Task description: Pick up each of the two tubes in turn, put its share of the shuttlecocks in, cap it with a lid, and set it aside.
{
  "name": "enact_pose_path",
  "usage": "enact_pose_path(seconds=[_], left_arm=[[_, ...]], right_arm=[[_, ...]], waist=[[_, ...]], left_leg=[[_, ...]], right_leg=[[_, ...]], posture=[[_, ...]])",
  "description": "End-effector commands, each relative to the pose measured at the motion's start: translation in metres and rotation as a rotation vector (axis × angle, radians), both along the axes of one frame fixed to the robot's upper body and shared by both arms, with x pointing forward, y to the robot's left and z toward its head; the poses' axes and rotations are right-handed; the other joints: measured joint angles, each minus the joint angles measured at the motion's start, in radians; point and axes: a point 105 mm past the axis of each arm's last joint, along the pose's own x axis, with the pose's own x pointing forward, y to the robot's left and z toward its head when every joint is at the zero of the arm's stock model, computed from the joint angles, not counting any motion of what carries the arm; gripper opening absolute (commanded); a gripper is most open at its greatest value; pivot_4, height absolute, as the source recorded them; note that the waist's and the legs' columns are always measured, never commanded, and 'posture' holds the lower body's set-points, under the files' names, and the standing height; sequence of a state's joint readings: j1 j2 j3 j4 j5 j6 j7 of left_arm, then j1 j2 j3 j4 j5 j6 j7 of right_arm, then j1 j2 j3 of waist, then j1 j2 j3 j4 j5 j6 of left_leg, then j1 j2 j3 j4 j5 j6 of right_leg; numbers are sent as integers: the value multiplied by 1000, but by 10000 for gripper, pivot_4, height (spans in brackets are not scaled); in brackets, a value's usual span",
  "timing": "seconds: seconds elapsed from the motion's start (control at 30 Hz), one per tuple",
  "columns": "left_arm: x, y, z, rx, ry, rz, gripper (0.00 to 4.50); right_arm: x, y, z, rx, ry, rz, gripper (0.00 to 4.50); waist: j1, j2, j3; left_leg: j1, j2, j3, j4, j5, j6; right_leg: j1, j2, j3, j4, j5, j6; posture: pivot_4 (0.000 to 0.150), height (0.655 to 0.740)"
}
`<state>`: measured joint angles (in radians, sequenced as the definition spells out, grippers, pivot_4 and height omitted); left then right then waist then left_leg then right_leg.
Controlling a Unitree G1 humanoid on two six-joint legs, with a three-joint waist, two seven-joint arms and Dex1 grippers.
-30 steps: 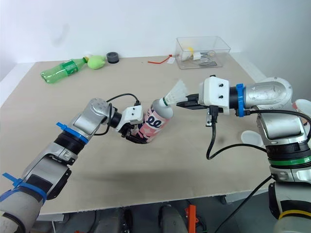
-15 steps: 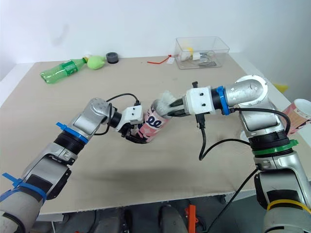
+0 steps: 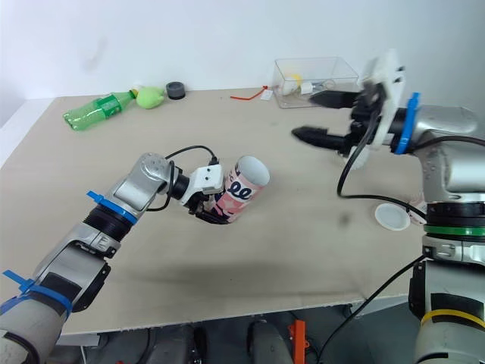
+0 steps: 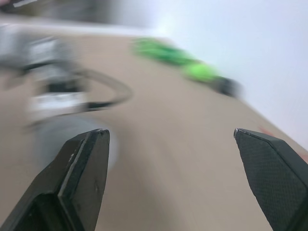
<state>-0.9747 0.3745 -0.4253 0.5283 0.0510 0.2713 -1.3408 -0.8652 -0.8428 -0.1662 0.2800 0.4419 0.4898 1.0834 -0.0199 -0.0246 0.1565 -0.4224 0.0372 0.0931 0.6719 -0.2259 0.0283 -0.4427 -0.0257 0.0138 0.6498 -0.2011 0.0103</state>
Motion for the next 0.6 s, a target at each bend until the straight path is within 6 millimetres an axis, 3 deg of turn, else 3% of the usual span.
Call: enact_pose_path(seconds=[0.03, 0.27, 0.43, 0.6], left_arm=[[1, 0, 8, -10, -21, 1, 30081], [0, -2, 7, -12, -18, -6, 30081], [-1, -3, 9, -17, -20, -11, 30081], [-2, -5, 9, -17, -22, -18, 30081]], right_arm=[[22, -53, -30, 85, 25, -372, 44322], [39, -83, -90, 155, 90, -717, 44322], [50, -88, -112, 139, 115, -782, 44322], [66, -84, -122, 189, 160, -793, 44322]], waist=[[0, 0, 0], [-4, 1, 0], [-4, 1, 0], [-7, 1, 0]], left_leg=[[0, 0, 0, -1, 0, 0], [0, 0, 1, -1, 0, 0], [1, -2, 1, -1, 1, -1], [1, -3, 2, -1, 1, -1]], right_leg=[[0, 0, 0, 0, 0, 0], [-1, 2, 2, 1, -1, 2], [0, 1, 2, 1, -3, 6], [0, 1, 4, 0, -2, 7]], posture=[[1500, 7400], [1500, 7400], [1500, 7400], [1500, 7400]])
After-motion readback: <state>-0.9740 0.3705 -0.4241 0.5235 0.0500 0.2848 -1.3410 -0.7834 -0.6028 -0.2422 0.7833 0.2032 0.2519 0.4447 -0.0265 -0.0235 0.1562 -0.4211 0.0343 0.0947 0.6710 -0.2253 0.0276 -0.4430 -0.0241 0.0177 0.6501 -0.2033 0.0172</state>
